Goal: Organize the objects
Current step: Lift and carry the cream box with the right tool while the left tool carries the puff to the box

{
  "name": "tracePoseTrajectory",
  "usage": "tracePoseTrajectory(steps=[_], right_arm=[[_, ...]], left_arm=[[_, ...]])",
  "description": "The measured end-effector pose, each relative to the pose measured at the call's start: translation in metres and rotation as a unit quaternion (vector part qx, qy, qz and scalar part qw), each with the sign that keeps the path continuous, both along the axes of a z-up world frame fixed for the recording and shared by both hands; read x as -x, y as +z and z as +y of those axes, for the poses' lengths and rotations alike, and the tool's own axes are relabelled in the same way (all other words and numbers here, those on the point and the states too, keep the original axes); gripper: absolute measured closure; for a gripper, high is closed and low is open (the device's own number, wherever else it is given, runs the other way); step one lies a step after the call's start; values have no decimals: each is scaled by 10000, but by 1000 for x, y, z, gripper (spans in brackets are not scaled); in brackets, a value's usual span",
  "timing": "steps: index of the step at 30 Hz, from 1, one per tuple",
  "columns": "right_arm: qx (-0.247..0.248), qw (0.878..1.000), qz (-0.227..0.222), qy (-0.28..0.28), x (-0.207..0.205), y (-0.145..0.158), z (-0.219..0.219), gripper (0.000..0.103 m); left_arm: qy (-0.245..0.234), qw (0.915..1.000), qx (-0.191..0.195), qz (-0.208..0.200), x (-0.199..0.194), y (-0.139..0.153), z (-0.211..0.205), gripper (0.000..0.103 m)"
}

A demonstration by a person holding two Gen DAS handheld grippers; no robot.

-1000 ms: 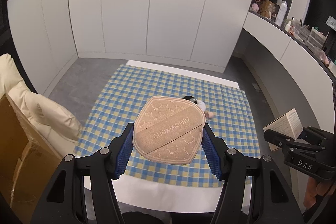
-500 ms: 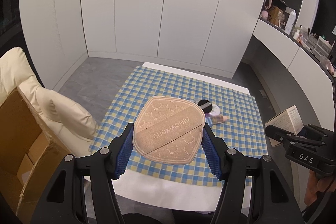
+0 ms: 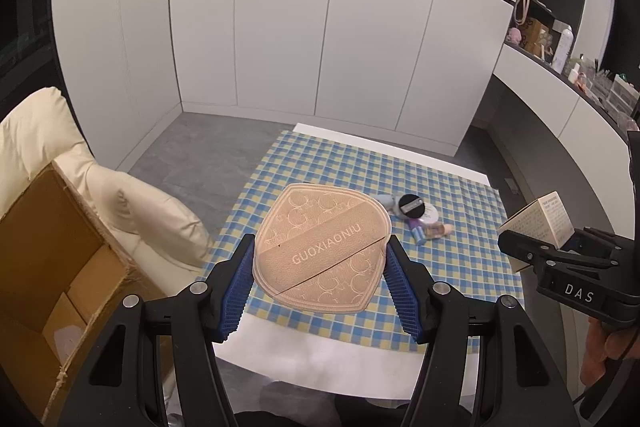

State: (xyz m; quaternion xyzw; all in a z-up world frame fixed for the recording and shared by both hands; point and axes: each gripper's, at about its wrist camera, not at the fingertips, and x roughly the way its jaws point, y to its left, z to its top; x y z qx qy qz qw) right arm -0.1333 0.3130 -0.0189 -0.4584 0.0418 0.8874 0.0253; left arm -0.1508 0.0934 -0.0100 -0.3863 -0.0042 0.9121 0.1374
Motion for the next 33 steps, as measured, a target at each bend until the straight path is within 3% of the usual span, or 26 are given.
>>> tracePoseTrajectory(steps=[33], right_arm=[[2, 9966, 161, 812, 31, 3, -103, 48]], left_arm=[[952, 9953, 15, 181, -7, 7, -103, 41]])
